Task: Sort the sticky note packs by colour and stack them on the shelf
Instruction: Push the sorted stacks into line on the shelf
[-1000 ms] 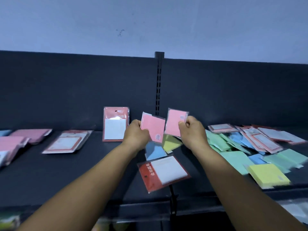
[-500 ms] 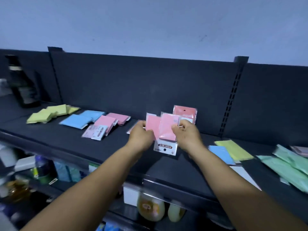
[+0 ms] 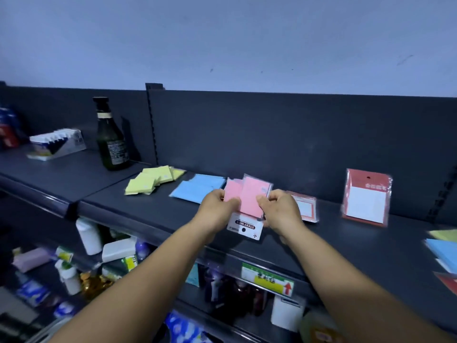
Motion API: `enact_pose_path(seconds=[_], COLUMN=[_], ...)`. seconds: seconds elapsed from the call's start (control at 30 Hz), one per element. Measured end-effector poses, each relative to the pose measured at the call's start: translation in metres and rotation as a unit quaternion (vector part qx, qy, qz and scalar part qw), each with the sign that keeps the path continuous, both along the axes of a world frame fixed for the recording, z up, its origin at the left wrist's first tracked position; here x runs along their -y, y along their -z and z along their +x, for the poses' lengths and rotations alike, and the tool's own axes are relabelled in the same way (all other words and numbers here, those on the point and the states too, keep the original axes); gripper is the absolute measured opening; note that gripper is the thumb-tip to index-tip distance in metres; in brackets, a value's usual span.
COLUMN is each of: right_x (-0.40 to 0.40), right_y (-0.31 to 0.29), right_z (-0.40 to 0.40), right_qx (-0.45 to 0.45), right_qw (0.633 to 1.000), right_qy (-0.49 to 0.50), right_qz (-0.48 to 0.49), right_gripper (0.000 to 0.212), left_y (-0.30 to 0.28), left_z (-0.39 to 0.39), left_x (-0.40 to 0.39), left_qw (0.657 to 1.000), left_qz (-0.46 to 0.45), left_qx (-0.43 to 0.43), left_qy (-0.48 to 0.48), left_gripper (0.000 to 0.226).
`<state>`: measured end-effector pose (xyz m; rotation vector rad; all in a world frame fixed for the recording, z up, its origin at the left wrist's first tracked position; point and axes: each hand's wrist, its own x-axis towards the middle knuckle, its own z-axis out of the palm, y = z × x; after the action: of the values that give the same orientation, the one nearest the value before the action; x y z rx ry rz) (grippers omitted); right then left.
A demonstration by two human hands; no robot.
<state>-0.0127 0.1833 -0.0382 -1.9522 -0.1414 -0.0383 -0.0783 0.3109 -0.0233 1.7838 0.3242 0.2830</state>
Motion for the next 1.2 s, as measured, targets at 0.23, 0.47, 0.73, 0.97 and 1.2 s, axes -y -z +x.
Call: enact_pose_path(seconds=[0.23, 0.47, 0.73, 0.97, 1.2], right_x=[-0.051, -0.066, -0.046, 0.016, 0.097], right_y=[0.016, 0.018, 0.007, -0.006, -0.014], right_z=[-0.003, -0.005, -0.015, -0.034, -0.049], right_qx=[-0.032, -0.026, 0.037, 0.104, 0.105], right_qw=[0.997, 0.979, 0.965, 0.922, 0.909], right_qy=[0.043, 0.065, 0.054, 0.042, 0.067], right_qz=[-0.051, -0.190, -0.255, -0.370, -0.397], right_gripper=[0.027, 0.043, 0.052, 0.060, 0.058], left_y=[0.021, 0.037, 0.018, 0.009, 0.010], left_z=[0.011, 0.028, 0.026, 0.027, 0.029], left_x=[-0.050, -0.063, -0.047, 0.003, 0.077], left_qw=[0.993, 0.933, 0.893, 0.841, 0.818], left_qz=[0.105, 0.335, 0.448, 0.521, 0.537], left_qx=[-0.054, -0.128, -0.025, 0.058, 0.096], left_qy=[-0.014, -0.018, 0.033, 0.131, 0.184], left_gripper=[0.038, 0.030, 0.057, 0.056, 0.056])
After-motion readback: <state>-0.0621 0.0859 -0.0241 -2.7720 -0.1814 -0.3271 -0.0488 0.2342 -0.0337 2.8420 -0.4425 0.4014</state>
